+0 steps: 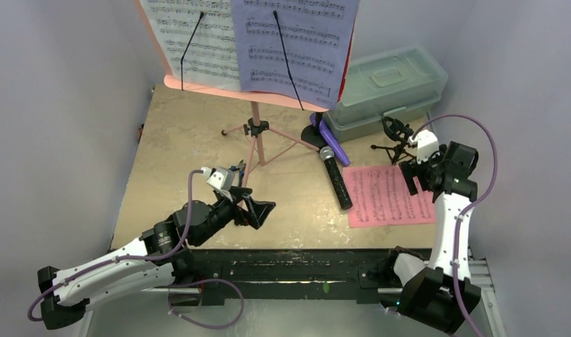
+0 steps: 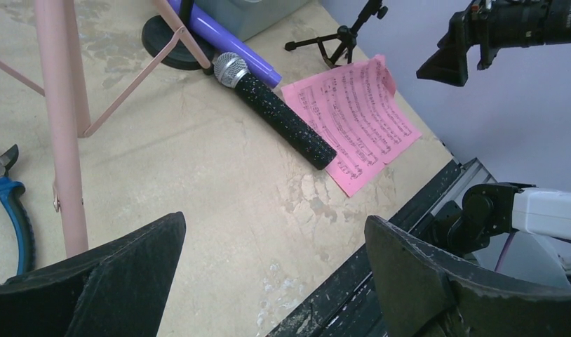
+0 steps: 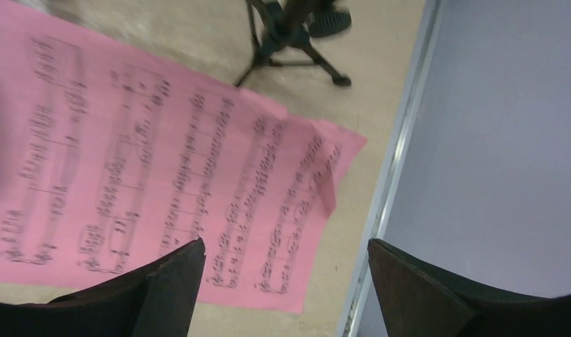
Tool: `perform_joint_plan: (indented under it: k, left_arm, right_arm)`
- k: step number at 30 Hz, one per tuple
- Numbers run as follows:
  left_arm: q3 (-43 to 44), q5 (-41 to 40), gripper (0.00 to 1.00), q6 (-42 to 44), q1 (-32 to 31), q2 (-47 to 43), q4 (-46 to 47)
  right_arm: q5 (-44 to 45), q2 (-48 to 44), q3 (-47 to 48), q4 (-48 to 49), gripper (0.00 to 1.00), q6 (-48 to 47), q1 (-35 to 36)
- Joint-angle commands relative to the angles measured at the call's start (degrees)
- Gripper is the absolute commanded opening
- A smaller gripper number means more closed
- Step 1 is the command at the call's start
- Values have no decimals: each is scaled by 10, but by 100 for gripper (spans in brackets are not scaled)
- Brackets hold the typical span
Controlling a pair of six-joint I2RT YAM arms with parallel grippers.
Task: Pack up the instrument practice props
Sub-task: Place the sheet music at the center of the board.
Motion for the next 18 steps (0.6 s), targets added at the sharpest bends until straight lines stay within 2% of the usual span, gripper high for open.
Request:
perform_joint_plan:
  k: [1, 6, 10, 14, 16, 18]
  left_arm:
    - [35, 6, 100, 31, -2, -14, 8]
    - [58, 6, 100, 56, -2, -19, 5]
    - [96, 8, 100, 85, -2, -8, -10]
    - [139, 1, 99, 114, -2, 11, -25]
    - [157, -2, 99, 128, -2, 20, -32]
    - [168, -5, 99, 140, -2, 29, -33]
  right_arm:
    - [-190, -32, 66, -99, 91, -28, -1]
    - [-411, -30, 81, -205, 93, -103, -1]
    - [-531, -1, 77, -257, 93, -166, -1]
    - [-608, 43, 82, -323, 94, -241, 0]
    - [-627, 69, 91, -385, 94, -317, -1]
    - [-645, 87, 98, -412, 99, -343, 0]
